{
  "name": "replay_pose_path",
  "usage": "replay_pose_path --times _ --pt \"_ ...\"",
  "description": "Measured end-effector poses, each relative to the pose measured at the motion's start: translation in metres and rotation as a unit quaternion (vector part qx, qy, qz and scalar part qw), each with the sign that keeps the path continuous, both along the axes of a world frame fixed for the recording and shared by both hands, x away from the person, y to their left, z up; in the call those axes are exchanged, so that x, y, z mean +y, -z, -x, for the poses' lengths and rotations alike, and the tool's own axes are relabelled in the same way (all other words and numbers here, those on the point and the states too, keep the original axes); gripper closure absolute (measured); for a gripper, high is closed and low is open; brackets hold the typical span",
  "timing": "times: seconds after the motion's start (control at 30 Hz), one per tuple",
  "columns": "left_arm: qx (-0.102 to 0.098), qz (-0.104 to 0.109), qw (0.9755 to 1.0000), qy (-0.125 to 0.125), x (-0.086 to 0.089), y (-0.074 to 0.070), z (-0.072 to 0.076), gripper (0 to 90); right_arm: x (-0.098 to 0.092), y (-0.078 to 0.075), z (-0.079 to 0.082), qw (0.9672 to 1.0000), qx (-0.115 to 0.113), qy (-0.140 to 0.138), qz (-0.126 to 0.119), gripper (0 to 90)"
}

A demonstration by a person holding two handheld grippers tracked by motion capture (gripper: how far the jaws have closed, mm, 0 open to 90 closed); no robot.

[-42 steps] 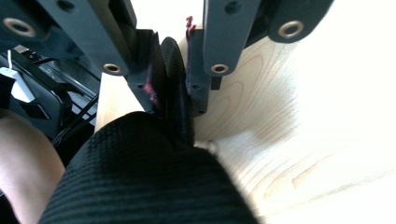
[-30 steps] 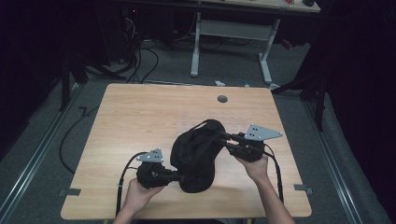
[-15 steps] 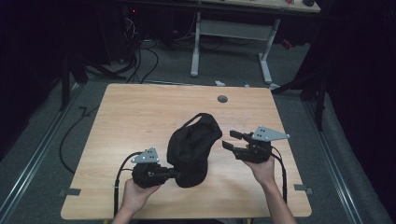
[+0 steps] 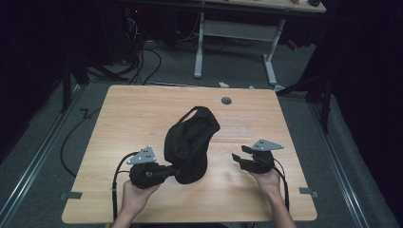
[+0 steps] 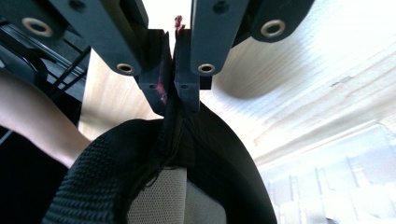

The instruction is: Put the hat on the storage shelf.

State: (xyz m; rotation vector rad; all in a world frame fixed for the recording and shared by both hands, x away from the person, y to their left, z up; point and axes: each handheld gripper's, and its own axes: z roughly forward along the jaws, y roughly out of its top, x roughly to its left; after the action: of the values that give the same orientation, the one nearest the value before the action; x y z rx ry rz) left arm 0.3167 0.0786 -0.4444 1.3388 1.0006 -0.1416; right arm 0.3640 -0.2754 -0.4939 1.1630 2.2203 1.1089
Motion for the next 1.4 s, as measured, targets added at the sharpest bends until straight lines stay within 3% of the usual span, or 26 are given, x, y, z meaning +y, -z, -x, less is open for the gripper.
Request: replay_pose_path --times 0.1,0.23,0.27,0.47,0.8,1.03,1.4 --pt "-0.009 0.005 0.9997 -0.020 0.004 -0.003 -0.002 86.3 -0.004 0.017 -0.002 0.9996 0.025 0.014 0.007 42.7" --pt "-0.020 0.013 0.9992 -0.033 0.006 -0.006 -0.003 86.3 -0.006 0.026 -0.002 0.9989 0.037 0.023 0.019 41.6" --pt "-0.026 0.020 0.9987 -0.040 0.007 -0.009 -0.003 86.3 -0.007 0.030 -0.002 0.9986 0.034 0.030 0.025 41.6" --pt "-0.034 0.014 0.9979 -0.053 0.006 -0.014 -0.008 86.3 -0.008 0.037 -0.002 0.9978 0.035 0.043 0.036 40.9" --pt "-0.044 0.013 0.9950 -0.088 0.008 -0.027 -0.034 86.3 -0.006 0.037 -0.001 0.9975 0.036 0.042 0.043 37.8" --pt "-0.052 -0.001 0.9933 -0.103 0.004 -0.040 -0.058 86.2 -0.006 0.037 -0.001 0.9973 0.037 0.045 0.045 36.6" --pt "-0.080 -0.039 0.9865 -0.138 0.001 -0.046 -0.086 86.3 -0.006 0.037 -0.001 0.9973 0.037 0.045 0.044 36.2"
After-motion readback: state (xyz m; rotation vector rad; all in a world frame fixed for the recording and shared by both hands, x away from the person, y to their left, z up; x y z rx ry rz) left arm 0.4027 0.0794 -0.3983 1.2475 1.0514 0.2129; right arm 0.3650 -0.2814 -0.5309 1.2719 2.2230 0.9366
